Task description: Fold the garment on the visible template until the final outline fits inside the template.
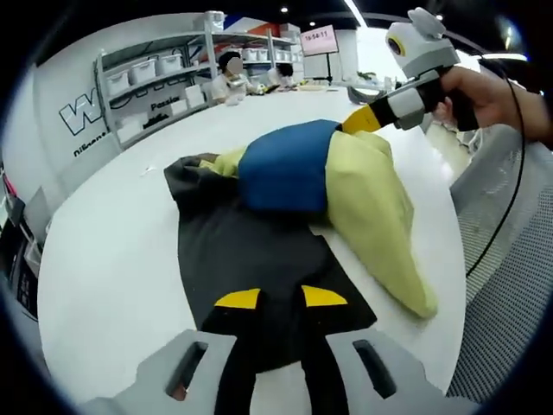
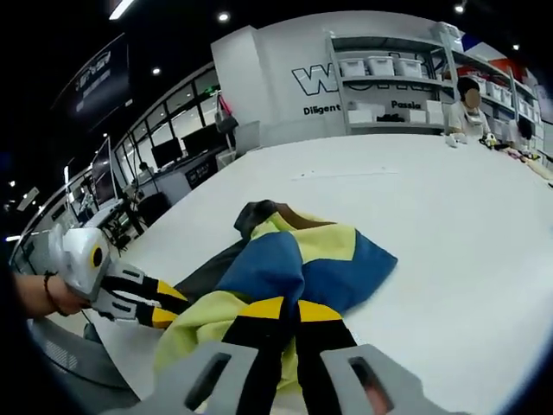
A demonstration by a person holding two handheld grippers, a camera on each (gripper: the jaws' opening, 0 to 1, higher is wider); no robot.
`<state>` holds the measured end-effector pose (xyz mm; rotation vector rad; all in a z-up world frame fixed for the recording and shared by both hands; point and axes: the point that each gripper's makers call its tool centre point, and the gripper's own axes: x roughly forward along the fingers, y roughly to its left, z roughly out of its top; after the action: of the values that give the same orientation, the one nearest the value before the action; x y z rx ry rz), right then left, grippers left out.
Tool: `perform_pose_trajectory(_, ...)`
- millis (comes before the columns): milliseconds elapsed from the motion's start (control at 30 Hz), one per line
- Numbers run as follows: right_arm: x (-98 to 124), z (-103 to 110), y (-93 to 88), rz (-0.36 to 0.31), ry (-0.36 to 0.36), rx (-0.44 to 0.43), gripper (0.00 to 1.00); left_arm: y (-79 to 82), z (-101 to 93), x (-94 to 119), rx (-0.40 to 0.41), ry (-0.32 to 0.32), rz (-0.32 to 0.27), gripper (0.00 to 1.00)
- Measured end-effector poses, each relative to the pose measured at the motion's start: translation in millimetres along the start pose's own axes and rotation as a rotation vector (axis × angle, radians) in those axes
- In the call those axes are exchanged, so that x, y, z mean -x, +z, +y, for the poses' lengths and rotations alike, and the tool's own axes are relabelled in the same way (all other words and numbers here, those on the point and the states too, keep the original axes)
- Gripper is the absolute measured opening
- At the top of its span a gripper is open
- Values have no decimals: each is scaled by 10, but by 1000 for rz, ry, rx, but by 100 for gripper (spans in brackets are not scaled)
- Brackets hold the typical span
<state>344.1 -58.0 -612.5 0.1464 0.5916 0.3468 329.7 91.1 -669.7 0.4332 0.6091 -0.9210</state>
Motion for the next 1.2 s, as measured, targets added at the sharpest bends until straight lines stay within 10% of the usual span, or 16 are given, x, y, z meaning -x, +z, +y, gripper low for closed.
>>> perform_pose_trajectory(1200, -32, -226, -193, 111, -71, 51, 0, -274, 639, 245, 81, 179, 38, 0)
